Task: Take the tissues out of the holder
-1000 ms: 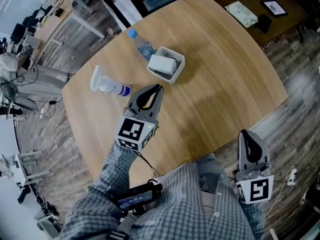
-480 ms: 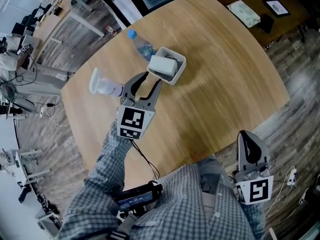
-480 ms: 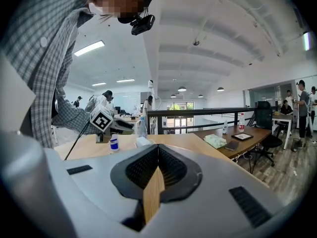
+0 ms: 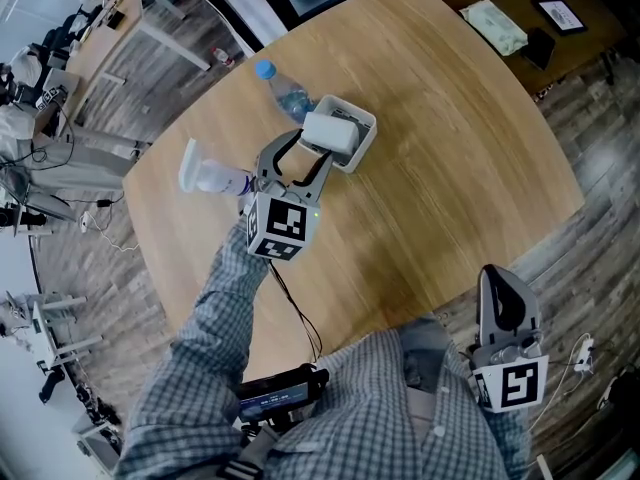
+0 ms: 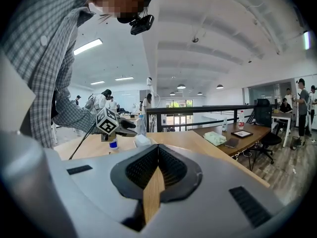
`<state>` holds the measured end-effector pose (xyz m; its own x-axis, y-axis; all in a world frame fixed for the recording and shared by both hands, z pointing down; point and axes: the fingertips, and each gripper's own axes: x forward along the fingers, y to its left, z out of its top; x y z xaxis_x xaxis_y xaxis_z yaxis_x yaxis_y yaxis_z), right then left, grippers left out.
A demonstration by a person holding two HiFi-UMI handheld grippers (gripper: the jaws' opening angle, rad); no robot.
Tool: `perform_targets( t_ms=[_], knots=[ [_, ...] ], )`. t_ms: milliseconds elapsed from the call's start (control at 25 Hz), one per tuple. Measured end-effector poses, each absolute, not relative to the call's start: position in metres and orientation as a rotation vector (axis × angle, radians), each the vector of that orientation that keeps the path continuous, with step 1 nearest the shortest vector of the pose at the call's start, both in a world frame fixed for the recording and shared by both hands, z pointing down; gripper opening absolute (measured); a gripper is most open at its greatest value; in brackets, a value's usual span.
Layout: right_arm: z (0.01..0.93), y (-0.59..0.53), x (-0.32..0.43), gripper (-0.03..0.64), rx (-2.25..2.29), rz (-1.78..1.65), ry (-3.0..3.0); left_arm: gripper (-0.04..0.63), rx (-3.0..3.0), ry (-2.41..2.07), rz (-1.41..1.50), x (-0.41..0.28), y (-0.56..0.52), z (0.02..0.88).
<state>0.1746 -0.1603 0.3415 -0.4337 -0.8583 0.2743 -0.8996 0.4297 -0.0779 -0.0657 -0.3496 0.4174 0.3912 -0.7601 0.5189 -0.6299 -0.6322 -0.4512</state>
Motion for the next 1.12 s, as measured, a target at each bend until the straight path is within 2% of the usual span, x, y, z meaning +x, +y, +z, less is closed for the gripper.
perform_targets(
  t_ms=[160, 440, 680, 1120],
  knots=[
    [0.340, -0.161, 0.175, 0.011, 1.540, 0.325, -2.492, 0.230, -2.454, 1.193, -1.124, -0.064, -0.356, 0.426],
    [0.347, -0.158, 0.180, 0.011, 1.527, 0.341, -2.489, 0.291, -2.420, 1.034, -1.216, -0.051, -0.366, 0.438],
    [0.350, -0.158, 0.188, 0.011, 1.550, 0.354, -2.476, 0.298, -2.336, 0.852, -1.334, -0.045, -0.369, 0.452],
    [0.362, -0.154, 0.203, 0.011, 1.515, 0.326, -2.447, 0.365, -2.278, 0.670, -1.449, -0.031, -0.383, 0.470]
  ],
)
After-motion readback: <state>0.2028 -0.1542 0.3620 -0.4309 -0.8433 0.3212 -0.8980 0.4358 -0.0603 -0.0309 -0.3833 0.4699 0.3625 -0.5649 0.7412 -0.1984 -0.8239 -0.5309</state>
